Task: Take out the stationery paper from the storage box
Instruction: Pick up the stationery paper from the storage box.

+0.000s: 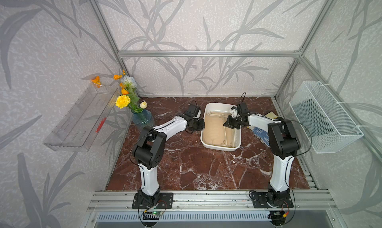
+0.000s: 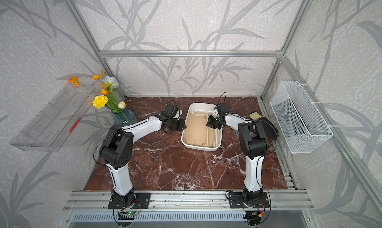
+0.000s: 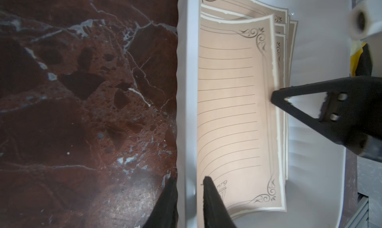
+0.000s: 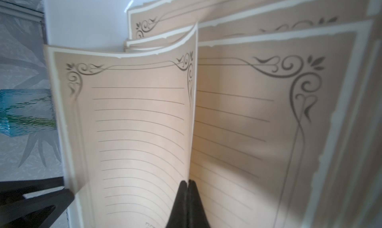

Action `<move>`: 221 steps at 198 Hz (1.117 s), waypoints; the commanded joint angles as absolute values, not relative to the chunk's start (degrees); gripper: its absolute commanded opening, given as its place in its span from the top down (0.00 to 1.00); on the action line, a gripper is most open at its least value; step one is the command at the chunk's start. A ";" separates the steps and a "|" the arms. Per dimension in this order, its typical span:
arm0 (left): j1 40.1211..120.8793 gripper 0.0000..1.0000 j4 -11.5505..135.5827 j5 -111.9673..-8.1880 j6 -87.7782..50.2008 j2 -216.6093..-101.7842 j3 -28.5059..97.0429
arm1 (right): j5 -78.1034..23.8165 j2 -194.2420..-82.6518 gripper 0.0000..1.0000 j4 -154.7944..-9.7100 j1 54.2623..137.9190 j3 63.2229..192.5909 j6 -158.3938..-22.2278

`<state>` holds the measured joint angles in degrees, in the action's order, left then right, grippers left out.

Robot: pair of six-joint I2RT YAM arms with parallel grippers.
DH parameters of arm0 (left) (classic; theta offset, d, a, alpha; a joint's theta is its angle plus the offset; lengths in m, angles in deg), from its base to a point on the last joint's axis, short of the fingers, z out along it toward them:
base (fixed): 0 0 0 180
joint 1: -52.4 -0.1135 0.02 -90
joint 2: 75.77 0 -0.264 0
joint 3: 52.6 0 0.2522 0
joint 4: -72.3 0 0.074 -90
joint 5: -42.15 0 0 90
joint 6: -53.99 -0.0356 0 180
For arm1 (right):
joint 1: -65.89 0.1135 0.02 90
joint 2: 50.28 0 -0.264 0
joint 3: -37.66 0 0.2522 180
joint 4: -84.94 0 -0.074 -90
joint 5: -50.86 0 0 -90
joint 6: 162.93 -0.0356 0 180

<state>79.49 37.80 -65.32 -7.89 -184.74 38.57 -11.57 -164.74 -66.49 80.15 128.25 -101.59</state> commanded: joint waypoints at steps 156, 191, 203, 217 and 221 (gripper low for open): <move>79.39 0.61 55.69 -60.30 -21.64 -172.07 40.06 | -56.13 -133.61 1.00 -60.60 94.88 130.52 -60.39; 76.89 0.52 66.23 -76.80 -22.29 -172.04 39.38 | -54.35 -127.38 1.00 -63.98 95.13 129.75 -57.17; 76.03 0.50 70.18 -83.60 -22.08 -172.31 39.23 | -53.30 -124.96 1.00 -65.75 95.15 128.93 -56.55; 75.07 0.47 74.78 -90.35 -22.12 -172.53 38.61 | -52.69 -122.68 1.00 -67.52 95.13 128.27 -55.65; 74.85 0.46 75.97 -91.71 -22.08 -172.45 38.40 | -52.49 -122.12 1.00 -67.59 95.11 128.28 -55.55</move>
